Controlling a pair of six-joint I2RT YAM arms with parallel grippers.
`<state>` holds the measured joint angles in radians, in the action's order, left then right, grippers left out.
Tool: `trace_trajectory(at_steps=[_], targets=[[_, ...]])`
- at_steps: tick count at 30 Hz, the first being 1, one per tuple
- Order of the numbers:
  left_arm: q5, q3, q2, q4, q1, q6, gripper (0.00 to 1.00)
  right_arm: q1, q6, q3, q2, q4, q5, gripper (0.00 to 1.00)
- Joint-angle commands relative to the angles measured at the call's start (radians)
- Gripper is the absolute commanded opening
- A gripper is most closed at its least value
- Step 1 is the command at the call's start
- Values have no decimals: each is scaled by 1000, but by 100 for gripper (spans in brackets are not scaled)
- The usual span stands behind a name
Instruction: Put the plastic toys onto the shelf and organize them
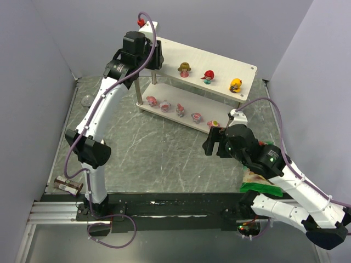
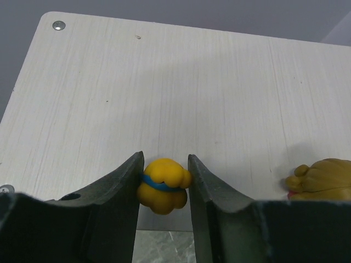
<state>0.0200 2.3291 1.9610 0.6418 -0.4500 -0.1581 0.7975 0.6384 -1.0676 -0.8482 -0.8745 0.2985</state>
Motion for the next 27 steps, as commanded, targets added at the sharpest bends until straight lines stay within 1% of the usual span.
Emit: trace_trajectory(at_steps=[1, 3, 5, 7, 8, 10, 11, 13, 14, 18, 19, 21, 27], targets=[[-3, 10, 24, -1, 4, 17, 43, -11, 1, 9, 9, 34, 16, 95], [-6, 12, 22, 1, 4, 15, 47, -12, 0, 9, 9, 32, 17, 96], [-8, 12, 24, -2, 4, 15, 54, -12, -2, 9, 9, 35, 14, 96], [-9, 15, 22, -2, 4, 17, 58, -15, -3, 9, 9, 37, 13, 96], [-9, 24, 24, -1, 4, 19, 62, -15, -6, 9, 9, 37, 11, 95], [-8, 29, 27, -1, 4, 17, 66, -17, -6, 9, 9, 40, 10, 95], [-8, 32, 29, -2, 4, 17, 70, -17, -9, 8, 6, 42, 8, 95], [-8, 30, 27, -5, 4, 15, 73, -20, -13, 6, 6, 40, 7, 95], [-8, 30, 24, -10, 4, 15, 77, -20, -14, 6, 6, 39, 7, 96], [-9, 26, 13, -21, 4, 15, 86, -23, -17, 5, 8, 39, 7, 96], [-8, 27, 10, -22, 4, 14, 91, -26, -17, 3, 8, 37, 5, 95], [-5, 16, -7, -33, 4, 11, 96, -29, -19, -2, 8, 34, 7, 96], [11, -20, -66, -63, 4, 0, 96, -37, -37, -25, 3, 23, -18, 96]])
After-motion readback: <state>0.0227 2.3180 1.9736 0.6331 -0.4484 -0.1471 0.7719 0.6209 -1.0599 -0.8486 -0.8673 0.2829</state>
